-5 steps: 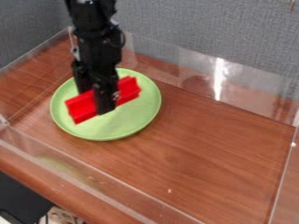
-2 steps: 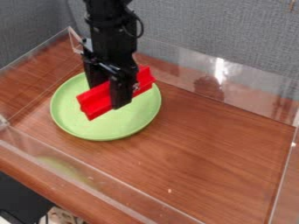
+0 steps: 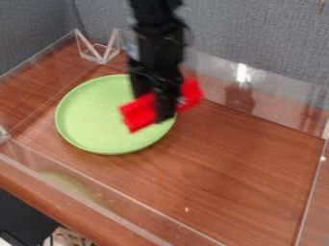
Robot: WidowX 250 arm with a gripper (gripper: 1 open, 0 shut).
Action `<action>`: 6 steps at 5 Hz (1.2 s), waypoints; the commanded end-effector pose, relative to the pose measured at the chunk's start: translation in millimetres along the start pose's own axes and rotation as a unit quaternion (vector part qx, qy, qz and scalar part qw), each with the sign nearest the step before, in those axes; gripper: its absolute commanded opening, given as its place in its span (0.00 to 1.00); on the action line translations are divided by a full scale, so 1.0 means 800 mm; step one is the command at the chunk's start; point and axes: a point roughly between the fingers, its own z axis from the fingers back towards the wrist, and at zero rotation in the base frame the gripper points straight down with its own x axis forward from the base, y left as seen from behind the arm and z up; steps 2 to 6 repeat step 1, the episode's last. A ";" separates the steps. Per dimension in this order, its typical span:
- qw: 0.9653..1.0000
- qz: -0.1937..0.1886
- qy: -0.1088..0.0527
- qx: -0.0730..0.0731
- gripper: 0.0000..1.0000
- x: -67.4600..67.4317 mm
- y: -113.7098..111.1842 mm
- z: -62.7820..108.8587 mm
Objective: Move the red object from the green plate to the table
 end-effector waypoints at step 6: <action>1.000 -0.006 -0.019 0.008 0.00 0.038 -0.002 0.012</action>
